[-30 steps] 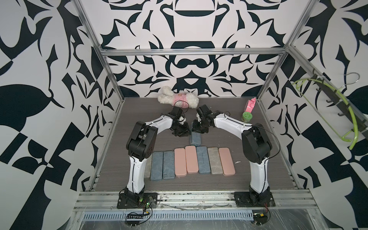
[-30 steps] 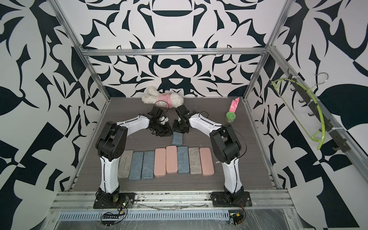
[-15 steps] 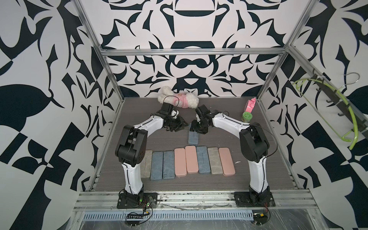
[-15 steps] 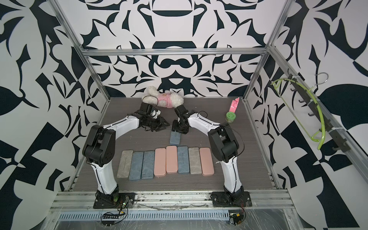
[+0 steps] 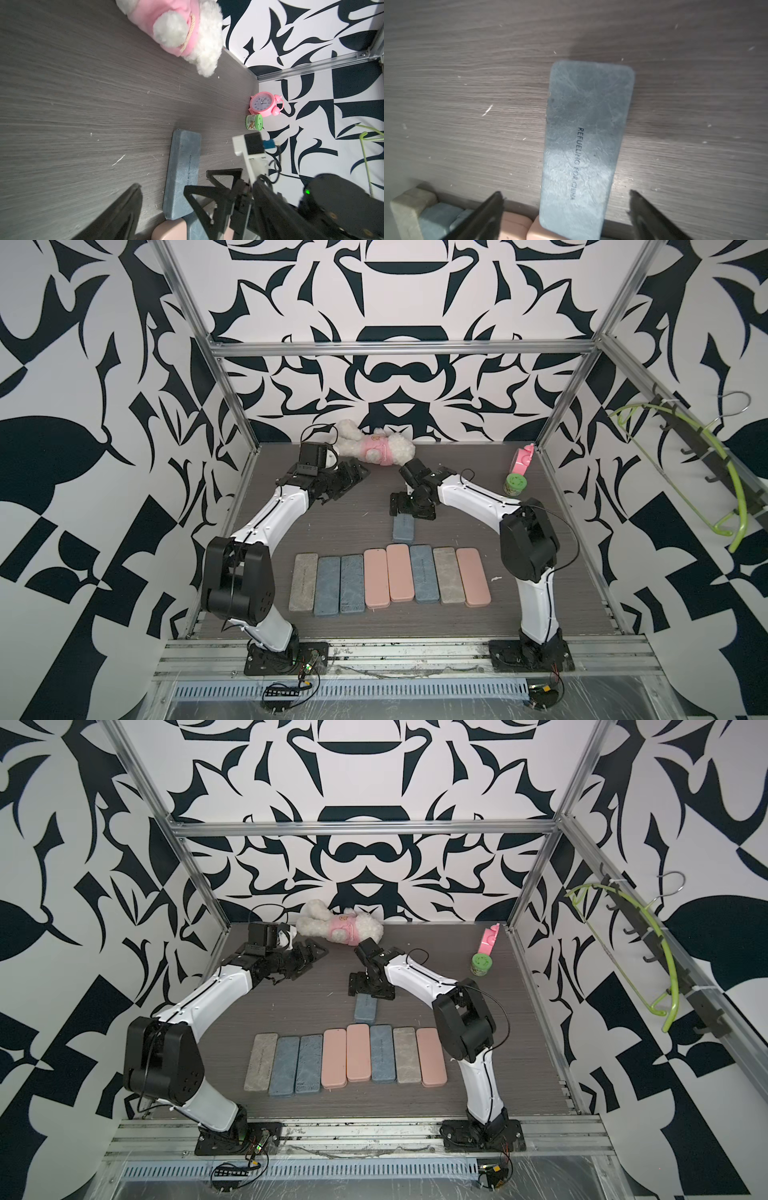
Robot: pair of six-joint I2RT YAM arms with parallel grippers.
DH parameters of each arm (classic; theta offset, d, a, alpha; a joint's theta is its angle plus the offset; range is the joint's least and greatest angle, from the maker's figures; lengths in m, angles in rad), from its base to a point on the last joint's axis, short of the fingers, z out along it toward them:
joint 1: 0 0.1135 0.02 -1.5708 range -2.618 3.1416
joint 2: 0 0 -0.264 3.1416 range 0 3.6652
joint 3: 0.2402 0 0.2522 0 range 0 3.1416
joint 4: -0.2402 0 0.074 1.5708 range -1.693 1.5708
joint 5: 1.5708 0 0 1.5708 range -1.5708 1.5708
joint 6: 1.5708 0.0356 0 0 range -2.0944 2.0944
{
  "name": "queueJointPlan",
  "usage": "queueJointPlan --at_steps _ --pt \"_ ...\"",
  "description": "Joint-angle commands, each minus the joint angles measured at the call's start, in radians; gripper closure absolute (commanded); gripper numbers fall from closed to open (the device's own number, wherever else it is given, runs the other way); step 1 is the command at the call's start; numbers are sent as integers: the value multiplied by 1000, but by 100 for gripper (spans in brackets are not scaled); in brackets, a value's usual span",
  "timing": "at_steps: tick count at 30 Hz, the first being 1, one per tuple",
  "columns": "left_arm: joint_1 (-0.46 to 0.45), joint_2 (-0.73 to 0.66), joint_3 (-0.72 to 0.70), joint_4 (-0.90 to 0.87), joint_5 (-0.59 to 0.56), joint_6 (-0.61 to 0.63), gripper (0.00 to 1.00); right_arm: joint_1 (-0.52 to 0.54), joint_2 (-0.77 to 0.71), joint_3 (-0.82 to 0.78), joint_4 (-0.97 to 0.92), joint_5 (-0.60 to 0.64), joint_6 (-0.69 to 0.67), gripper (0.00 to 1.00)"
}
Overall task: Close the glasses case
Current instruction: Pick up the glasses case at the center of the board.
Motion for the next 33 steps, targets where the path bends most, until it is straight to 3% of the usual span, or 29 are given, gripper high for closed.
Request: queueJointPlan --at_steps 1,8,19,27,33 --pt "-2 -12 -10 -30 -38 36 11 15 24 59 -62 60 -7 1" --pt "0 -6 -12 -23 -20 31 11 25 79 116 -113 105 0 1" --pt "1 -10 -15 -20 -20 35 11 29 163 194 -169 181 5 11" --pt "1 -2 -7 -27 -15 44 12 29 135 182 -132 198 1 28" --pt "2 6 0 -34 -8 48 12 23 53 141 -121 245 -18 31"
